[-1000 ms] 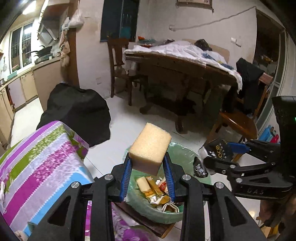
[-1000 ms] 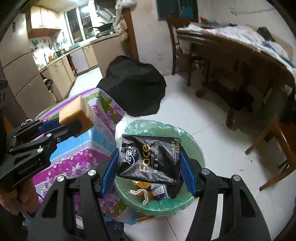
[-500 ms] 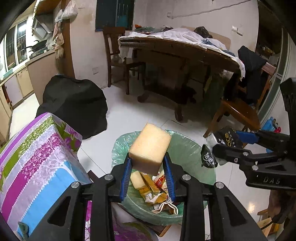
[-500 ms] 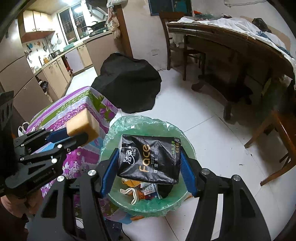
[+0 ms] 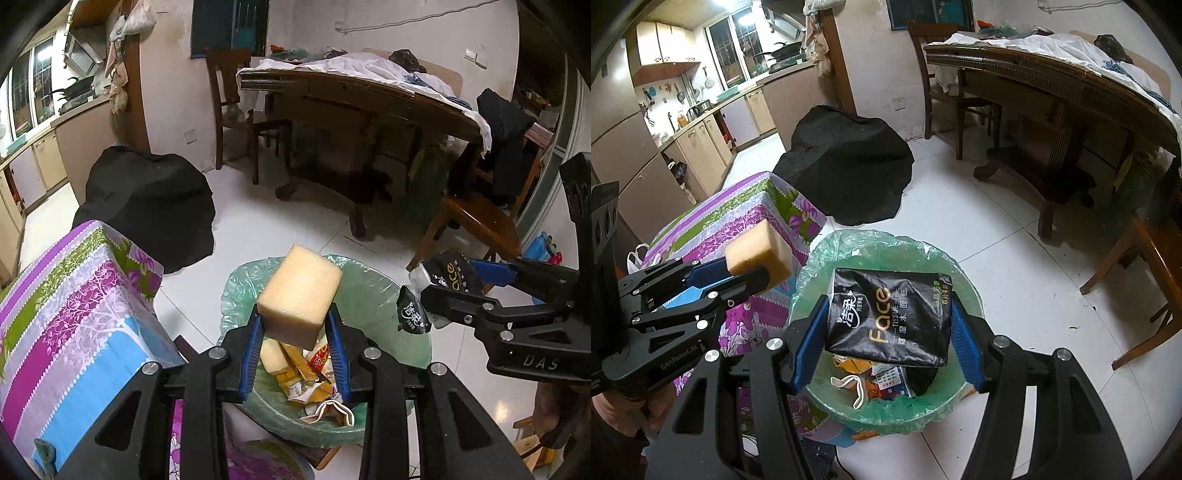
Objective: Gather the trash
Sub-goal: 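Carry the yellow sponge and black tissue pack over the green bin with both tools, then open both tools to drop the sponge and tissue pack into the bin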
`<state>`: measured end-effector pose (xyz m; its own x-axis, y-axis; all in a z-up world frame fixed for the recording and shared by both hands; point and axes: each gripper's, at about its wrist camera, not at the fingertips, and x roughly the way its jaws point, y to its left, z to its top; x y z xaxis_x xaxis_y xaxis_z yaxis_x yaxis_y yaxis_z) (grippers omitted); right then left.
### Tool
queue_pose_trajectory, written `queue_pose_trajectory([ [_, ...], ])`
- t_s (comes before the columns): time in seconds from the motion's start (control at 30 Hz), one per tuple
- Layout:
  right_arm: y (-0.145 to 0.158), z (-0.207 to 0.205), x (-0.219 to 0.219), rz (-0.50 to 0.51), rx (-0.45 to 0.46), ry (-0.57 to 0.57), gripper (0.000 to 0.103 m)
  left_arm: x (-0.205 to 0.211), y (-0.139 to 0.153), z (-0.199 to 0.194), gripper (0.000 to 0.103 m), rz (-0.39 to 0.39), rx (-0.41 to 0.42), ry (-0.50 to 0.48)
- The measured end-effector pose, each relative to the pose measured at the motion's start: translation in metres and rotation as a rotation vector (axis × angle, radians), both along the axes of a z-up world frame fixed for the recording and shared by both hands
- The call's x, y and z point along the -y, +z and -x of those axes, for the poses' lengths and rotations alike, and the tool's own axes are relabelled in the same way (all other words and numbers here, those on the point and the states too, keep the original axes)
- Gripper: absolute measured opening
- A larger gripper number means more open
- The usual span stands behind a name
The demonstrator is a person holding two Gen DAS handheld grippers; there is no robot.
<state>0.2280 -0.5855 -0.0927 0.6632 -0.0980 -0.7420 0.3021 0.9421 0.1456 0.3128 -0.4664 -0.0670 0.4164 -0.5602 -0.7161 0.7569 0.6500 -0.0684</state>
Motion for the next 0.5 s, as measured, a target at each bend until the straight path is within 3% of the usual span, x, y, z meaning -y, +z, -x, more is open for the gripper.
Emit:
queue_pose_trajectory([
  [0.5,-0.0043,-0.0007,0.0012,-0.003,-0.002,-0.002,0.059,-0.002,-0.0029,-0.0053,0.034,-0.005,-0.003,0.007],
])
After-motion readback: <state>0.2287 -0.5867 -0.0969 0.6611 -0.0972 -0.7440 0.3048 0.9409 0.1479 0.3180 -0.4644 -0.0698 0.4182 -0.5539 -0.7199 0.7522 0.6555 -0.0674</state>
